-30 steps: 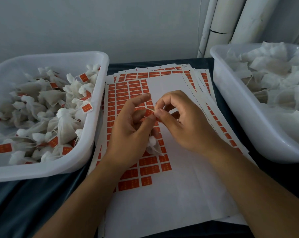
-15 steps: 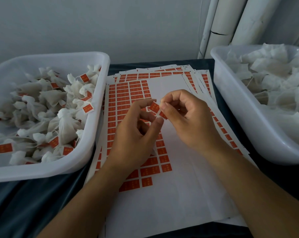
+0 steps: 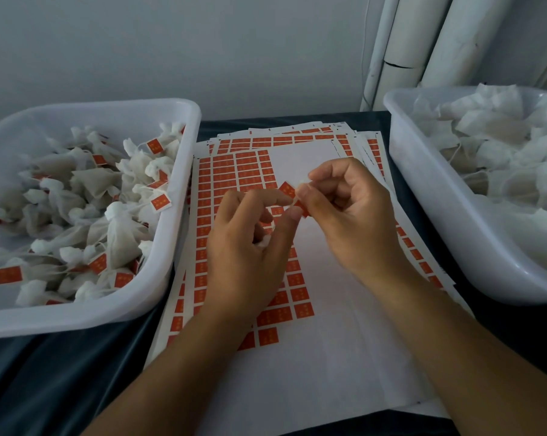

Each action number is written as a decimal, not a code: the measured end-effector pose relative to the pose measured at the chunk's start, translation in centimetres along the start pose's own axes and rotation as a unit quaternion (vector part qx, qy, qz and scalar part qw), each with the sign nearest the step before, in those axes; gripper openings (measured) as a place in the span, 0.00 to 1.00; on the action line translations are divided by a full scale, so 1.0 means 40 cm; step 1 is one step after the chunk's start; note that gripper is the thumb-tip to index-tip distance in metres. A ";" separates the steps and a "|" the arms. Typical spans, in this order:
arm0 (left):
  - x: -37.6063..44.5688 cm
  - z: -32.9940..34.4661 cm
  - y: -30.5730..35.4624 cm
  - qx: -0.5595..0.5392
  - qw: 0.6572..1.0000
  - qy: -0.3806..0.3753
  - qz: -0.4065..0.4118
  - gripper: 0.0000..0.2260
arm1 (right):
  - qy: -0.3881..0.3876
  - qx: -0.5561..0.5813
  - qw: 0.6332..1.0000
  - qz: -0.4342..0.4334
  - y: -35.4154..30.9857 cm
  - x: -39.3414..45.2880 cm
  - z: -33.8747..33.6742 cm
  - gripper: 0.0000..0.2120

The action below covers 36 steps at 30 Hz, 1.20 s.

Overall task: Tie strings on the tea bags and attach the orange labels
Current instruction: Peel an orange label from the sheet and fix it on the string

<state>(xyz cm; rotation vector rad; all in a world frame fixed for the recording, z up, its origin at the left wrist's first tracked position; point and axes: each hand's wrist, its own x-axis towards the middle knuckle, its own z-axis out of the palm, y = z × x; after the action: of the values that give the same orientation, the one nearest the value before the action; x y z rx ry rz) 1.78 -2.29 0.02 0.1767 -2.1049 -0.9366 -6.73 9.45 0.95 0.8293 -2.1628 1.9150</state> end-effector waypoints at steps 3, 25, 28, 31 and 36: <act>-0.002 0.003 -0.004 0.012 1.000 0.013 -0.003 0.08 | -0.002 -0.004 1.000 0.002 0.002 -0.001 0.002 0.09; 0.005 -0.002 -0.019 0.040 0.998 0.011 -0.048 0.06 | -0.047 -0.021 0.998 -0.041 0.003 0.001 -0.003 0.07; 0.005 -0.003 -0.017 0.029 0.998 0.001 -0.047 0.03 | -0.047 -0.053 0.995 -0.063 0.006 0.001 -0.006 0.08; 0.006 -0.003 -0.017 0.020 0.998 -0.012 -0.057 0.04 | -0.042 -0.078 0.994 -0.065 0.008 0.005 -0.011 0.09; 0.007 -0.004 -0.028 -0.001 0.994 -0.034 -0.107 0.03 | -0.044 -0.075 0.996 -0.015 0.011 0.017 -0.025 0.09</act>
<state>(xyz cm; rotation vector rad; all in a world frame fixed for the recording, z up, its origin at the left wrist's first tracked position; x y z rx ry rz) 1.50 -3.30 -0.50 0.3818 -2.1781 -1.0832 -7.77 10.22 1.04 0.9271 -2.2970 1.7063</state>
